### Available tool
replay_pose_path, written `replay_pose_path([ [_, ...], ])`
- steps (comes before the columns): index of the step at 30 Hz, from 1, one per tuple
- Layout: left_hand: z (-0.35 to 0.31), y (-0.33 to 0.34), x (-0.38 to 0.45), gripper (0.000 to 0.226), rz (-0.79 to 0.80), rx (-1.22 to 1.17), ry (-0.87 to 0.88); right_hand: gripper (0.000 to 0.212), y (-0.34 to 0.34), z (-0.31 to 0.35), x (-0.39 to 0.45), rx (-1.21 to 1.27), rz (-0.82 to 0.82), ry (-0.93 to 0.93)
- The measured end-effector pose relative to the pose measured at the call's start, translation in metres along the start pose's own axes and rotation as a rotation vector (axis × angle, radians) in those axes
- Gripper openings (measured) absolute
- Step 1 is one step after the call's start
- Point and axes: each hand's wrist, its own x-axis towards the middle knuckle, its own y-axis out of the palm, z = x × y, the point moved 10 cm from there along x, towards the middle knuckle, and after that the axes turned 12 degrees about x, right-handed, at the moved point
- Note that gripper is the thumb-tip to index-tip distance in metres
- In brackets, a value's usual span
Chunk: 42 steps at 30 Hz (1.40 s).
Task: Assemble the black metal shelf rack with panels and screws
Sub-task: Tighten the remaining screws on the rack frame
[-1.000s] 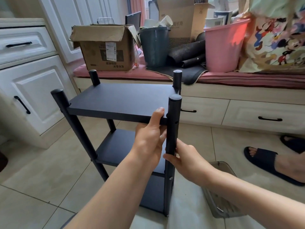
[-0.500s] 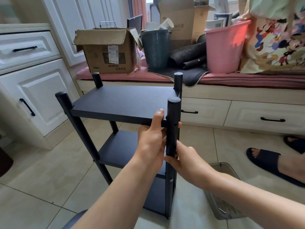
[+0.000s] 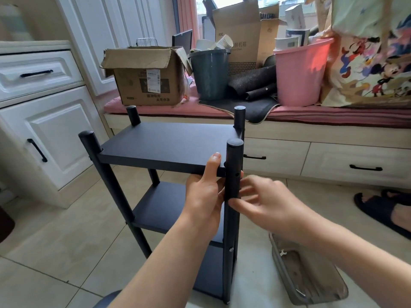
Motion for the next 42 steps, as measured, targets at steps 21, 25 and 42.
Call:
replay_pose_path([
  [21, 0.0, 0.0, 0.003, 0.027, 0.066, 0.09, 0.05, 0.026, -0.052, 0.091, 0.0, 0.32, -0.225, -0.394],
  [25, 0.0, 0.0, 0.001, 0.025, 0.063, 0.097, 0.062, 0.028, -0.053, 0.094, 0.0, 0.314, -0.225, -0.407],
  [42, 0.006, 0.003, -0.002, 0.033, 0.009, -0.038, 0.03, 0.023, -0.05, 0.084, 0.01, 0.386, -0.201, -0.324],
])
